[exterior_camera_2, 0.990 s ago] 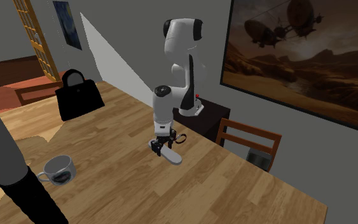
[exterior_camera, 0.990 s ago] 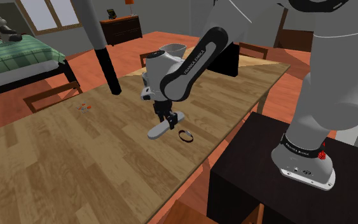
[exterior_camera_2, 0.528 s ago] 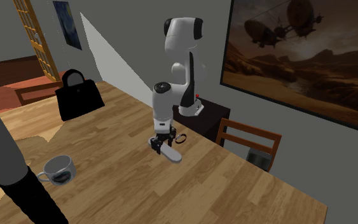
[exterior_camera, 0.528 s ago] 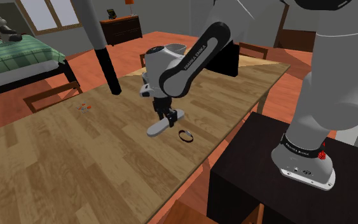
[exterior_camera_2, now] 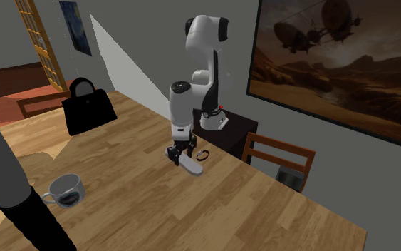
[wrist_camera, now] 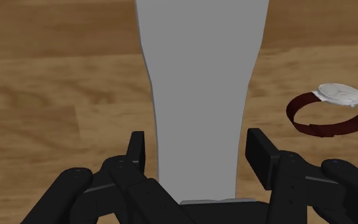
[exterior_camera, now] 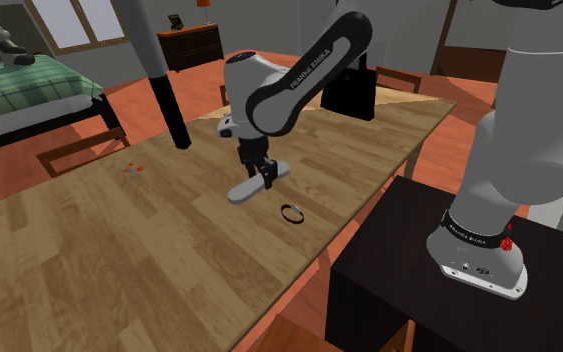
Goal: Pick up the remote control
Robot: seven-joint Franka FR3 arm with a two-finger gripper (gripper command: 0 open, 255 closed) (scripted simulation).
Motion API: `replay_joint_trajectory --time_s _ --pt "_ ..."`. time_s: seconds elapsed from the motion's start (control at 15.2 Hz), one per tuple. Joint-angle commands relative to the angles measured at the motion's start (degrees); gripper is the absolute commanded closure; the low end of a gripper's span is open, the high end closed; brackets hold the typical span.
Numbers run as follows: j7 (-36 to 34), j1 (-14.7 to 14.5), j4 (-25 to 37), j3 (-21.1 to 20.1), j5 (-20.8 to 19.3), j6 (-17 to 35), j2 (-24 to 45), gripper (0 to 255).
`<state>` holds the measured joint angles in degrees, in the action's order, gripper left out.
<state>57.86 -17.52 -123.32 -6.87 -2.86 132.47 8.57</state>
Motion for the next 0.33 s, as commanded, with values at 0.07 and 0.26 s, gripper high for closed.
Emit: replay_joint_trajectory --time_s 0.07,0.26 --pt "0.12 -0.02 0.79 -0.10 0.28 -2.16 -1.38 255" --pt "0.21 -0.01 1.12 -0.12 0.39 -2.98 -1.88 255"
